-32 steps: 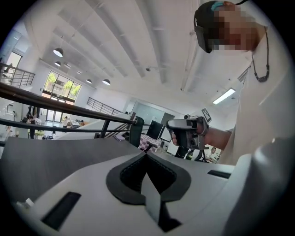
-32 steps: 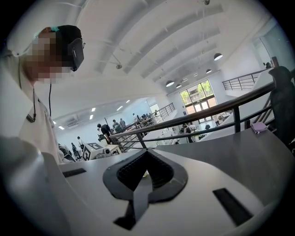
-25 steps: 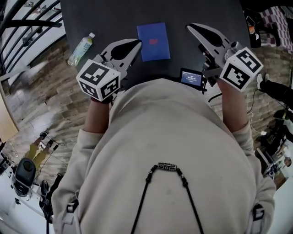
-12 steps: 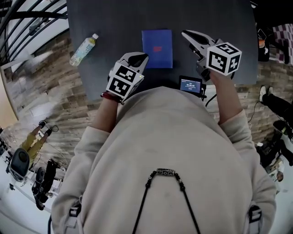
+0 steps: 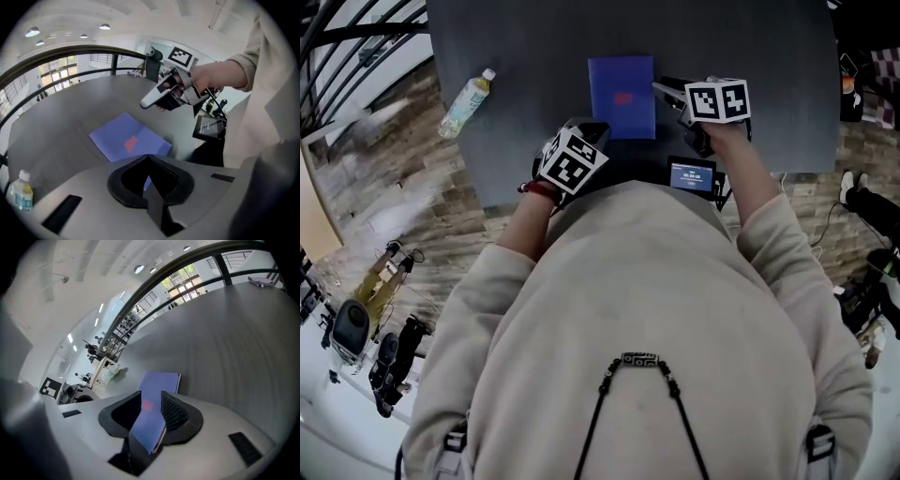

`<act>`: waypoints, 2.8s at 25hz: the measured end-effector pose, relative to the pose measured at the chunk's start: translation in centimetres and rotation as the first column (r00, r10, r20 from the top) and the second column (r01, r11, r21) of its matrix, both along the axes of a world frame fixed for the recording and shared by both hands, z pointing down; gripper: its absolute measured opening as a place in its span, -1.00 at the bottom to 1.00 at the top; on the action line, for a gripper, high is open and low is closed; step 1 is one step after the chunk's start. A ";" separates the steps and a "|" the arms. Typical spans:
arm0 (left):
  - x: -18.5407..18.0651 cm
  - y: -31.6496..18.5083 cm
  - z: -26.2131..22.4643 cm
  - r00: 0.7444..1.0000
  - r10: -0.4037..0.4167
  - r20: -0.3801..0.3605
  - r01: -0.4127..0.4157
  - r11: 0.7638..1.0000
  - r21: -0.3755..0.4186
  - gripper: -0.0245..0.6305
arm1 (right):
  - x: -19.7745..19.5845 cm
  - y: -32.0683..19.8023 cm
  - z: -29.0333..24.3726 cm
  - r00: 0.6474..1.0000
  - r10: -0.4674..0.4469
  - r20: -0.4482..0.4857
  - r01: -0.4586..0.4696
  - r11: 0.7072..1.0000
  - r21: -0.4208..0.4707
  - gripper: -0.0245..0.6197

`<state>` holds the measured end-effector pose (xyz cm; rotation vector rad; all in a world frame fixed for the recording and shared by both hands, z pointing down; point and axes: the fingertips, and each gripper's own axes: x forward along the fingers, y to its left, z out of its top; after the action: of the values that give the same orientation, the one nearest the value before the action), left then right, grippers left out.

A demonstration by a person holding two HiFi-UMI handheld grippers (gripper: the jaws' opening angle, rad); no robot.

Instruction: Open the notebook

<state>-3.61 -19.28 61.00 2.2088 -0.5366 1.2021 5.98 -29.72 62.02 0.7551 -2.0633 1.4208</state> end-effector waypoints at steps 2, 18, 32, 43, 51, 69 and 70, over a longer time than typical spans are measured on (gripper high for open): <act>0.5 0.6 1.5 0.999 0.048 0.015 -0.048 0.999 -0.020 -0.92 | 0.1 0.3 1.9 1.000 -0.011 -0.026 0.010 0.999 -0.040 -0.54; -0.8 4.8 8.7 0.933 0.276 0.231 -0.274 0.961 -0.043 -0.92 | 0.1 2.4 7.1 0.997 0.001 -0.082 -0.013 0.989 -0.145 -0.30; -0.6 4.9 8.7 0.916 0.328 0.230 -0.334 0.943 -0.016 -0.92 | -1.9 2.2 4.1 0.999 -0.028 0.042 0.032 0.994 -0.104 -0.30; -0.5 4.5 8.3 0.930 0.352 0.103 -0.352 0.936 -0.024 -0.92 | -6.4 3.0 -2.1 0.975 -0.114 0.193 0.131 0.988 -0.080 -0.30; -1.7 2.8 6.1 0.979 0.200 -0.034 -0.195 0.975 0.102 -0.92 | -11.0 3.8 -4.5 0.949 -0.202 0.241 0.218 0.975 -0.041 -0.30; -6.5 2.1 1.4 0.996 -0.055 -0.075 0.073 0.961 0.265 -0.92 | -20.0 6.6 -6.4 0.890 -0.335 0.309 0.355 0.935 -0.010 -0.30; -6.9 2.1 1.2 0.995 -0.070 -0.076 0.088 0.958 0.272 -0.92 | -20.3 6.7 -6.6 0.889 -0.325 0.323 0.349 0.937 -0.018 -0.30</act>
<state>-10.56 -17.20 62.21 2.4221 -0.7986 1.0627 -14.33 -23.02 55.46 0.1239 -2.2247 1.4774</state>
